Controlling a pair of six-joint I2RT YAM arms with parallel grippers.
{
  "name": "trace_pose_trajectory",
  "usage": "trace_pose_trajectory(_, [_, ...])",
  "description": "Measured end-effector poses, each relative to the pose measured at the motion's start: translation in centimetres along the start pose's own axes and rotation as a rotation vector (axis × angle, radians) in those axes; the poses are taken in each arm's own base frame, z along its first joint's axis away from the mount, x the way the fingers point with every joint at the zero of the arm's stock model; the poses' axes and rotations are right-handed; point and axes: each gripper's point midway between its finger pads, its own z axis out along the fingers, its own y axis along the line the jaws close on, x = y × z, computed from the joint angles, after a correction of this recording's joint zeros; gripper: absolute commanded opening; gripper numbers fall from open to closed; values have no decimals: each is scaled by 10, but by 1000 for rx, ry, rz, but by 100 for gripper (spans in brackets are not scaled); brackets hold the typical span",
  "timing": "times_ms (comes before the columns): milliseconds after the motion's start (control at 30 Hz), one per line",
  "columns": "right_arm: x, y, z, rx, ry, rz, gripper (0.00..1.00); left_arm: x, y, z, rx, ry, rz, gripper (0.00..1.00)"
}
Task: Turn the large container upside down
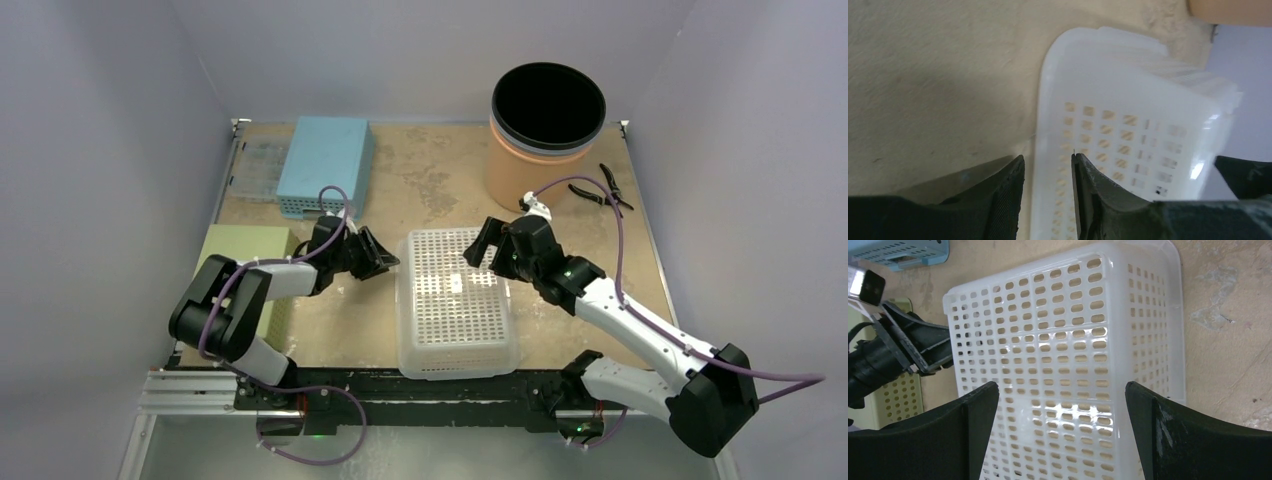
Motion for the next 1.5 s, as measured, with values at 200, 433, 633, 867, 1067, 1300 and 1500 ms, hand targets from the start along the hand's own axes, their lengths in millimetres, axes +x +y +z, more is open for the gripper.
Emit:
trace_pose_trajectory(200, [4,2,2,-17,13,4,99,10,23,3,-69,28,11,40])
trace_pose_trajectory(433, [3,-8,2,28,3,-7,99,7,27,-7,-123,12,48,48])
trace_pose_trajectory(633, [4,-17,-2,62,3,-7,99,-8,13,-31,-157,-44,111,64])
trace_pose_trajectory(867, [24,-23,-14,5,33,36,99,-33,-29,-76,-102,-187,206,78])
trace_pose_trajectory(1067, [55,-33,-21,-38,108,81,99,-35,-45,-106,-75,-239,253,83])
trace_pose_trajectory(1300, [73,-25,-20,-113,180,89,99,-27,-44,-122,-91,-221,268,90])
trace_pose_trajectory(1500, [85,-8,-1,-178,267,87,99,-31,-60,-144,-83,-250,287,91])
